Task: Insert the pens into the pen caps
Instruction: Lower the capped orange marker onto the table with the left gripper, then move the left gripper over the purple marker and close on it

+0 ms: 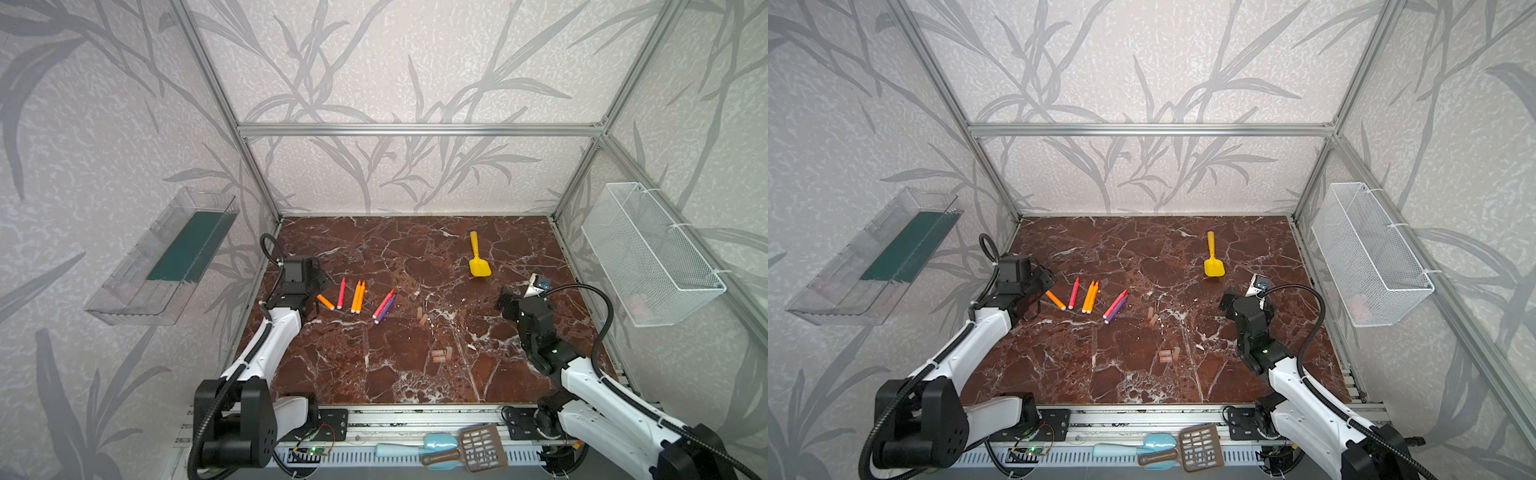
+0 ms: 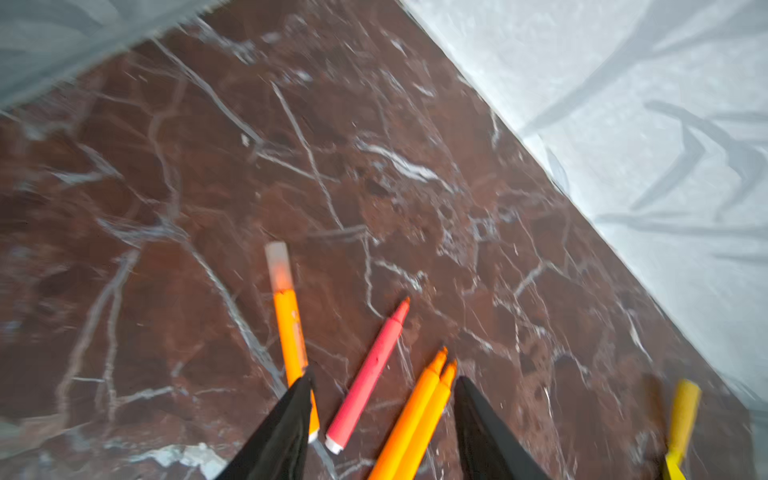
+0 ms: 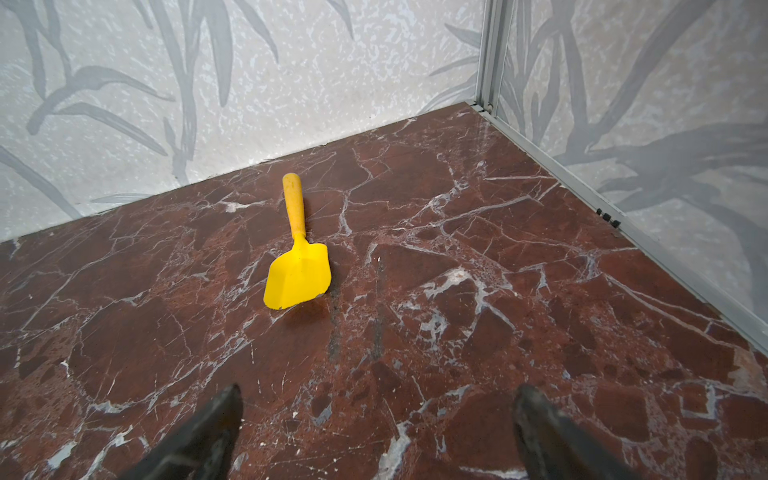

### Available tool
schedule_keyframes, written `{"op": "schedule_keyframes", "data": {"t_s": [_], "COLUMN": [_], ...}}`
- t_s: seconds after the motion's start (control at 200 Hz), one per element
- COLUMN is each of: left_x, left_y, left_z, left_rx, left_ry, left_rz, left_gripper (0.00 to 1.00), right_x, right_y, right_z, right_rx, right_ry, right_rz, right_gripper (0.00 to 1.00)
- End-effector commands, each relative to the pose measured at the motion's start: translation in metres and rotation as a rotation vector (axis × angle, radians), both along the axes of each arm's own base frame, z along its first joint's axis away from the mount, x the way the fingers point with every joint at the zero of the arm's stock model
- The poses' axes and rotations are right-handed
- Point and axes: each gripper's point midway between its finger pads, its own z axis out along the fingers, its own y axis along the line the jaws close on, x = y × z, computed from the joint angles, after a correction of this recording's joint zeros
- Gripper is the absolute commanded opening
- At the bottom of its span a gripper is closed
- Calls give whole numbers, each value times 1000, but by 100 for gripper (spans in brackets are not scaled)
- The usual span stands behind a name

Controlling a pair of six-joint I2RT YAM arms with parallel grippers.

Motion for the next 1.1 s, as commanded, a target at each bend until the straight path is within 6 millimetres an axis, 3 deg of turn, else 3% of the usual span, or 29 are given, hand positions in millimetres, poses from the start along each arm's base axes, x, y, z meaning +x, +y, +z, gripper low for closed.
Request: {"op": "schedule_keyframes", "data": {"t_s": [0.0, 0.05, 0.145, 0.21, 0.355, 0.515, 0.67, 0.97, 1.1], "left_x": [6, -2, -17, -28, -49, -60, -65, -60, -55], "left_y": [-46, -55, -79, -106, -155, -173, -191, -203, -196], "left_z": [48, 51, 55, 54, 33, 0, -19, -55, -68], "left_rx": [-47, -37, 88, 130, 137, 192, 234, 303, 358], "left_ry": [-290, -290, -243, -241, -221, -115, -74, 43, 123], "left_rz": [-280, -317, -411, -516, -715, -795, -857, -880, -847], "left_gripper": [60, 66, 64, 63, 58, 53, 52, 47, 46], "right_x": [-1, 0, 2, 4, 6, 7, 5, 0, 0], "right_y": [-1, 0, 2, 3, 5, 7, 8, 7, 8], "right_z": [3, 3, 1, 0, -1, -3, -3, -2, -3], "right_rx": [20, 19, 17, 14, 10, 12, 17, 27, 27], "right_ry": [-31, -31, -19, -5, 8, 18, 13, 0, 3], "right_rz": [-1, 4, 8, 10, 19, 29, 36, 41, 49], "right_gripper": [99, 99, 99, 99, 99, 99, 99, 99, 99]}}
